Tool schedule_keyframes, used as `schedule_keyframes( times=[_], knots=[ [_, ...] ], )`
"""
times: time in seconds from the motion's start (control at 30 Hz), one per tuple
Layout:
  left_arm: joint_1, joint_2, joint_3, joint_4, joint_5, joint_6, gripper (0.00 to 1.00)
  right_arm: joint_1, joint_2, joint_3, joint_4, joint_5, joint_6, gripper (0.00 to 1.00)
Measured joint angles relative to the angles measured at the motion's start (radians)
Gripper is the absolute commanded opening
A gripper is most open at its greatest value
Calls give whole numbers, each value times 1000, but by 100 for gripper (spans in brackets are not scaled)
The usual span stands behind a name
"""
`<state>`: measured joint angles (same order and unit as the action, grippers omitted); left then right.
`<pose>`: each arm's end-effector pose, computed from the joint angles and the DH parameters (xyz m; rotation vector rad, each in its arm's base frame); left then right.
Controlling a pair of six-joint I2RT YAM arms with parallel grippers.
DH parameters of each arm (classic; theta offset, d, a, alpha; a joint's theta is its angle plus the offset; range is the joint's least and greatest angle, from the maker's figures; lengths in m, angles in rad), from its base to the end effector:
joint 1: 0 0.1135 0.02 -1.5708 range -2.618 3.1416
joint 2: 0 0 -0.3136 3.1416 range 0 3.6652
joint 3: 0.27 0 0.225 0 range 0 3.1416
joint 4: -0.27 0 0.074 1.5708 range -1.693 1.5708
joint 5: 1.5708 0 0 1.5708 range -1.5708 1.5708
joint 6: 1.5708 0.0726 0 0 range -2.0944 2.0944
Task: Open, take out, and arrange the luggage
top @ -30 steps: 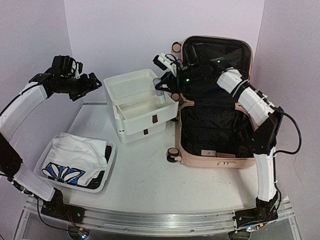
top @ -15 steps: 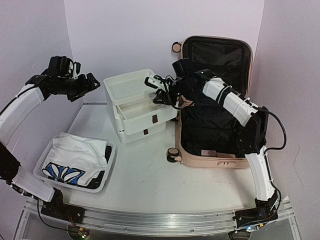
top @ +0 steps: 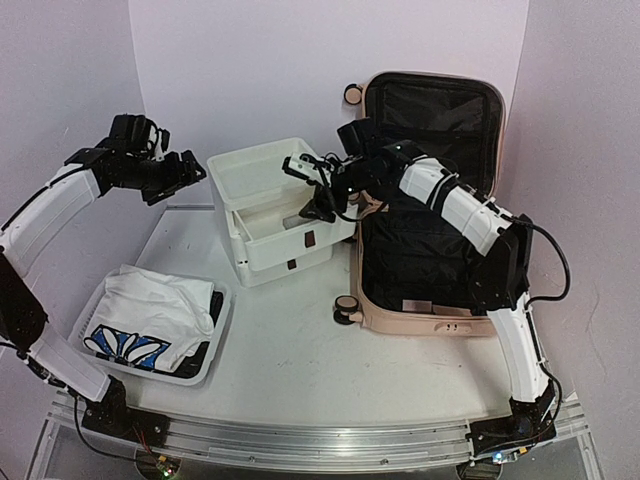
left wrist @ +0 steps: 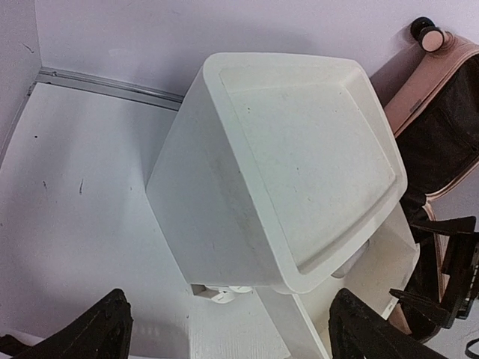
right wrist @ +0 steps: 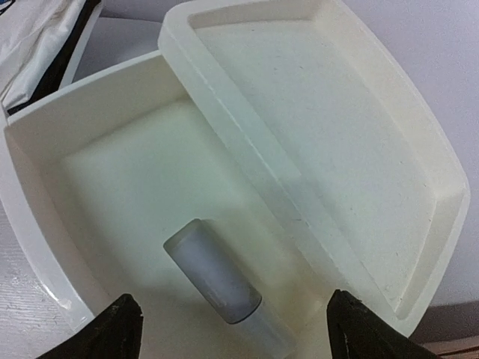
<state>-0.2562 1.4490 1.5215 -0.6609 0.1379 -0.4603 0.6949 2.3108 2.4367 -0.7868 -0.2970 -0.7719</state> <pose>0.3024 -0.0895 0.4194 -0.1436 2.2023 -0.5563 0.4106 0.3699 0.3438 -1.5975 1.5316 0.2884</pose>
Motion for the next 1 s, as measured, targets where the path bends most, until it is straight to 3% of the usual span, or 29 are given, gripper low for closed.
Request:
schedule_keyframes(
  times=[0.13,0.33,0.5,0.73,1.0],
  knots=[
    [0,41,29,-1,0,13,91,0,-43,-48,13,58,105,96],
    [0,138,130,-1,1,36,88,0,-292,-385,10,138,283,98],
    [0,230,212,-2,10,45,84,0,-422,-553,5,144,477,98],
    [0,372,339,-71,12,44,75,2,-403,-614,28,134,693,98],
    [0,465,423,-169,51,14,64,13,-308,-638,197,178,859,98]
  ],
)
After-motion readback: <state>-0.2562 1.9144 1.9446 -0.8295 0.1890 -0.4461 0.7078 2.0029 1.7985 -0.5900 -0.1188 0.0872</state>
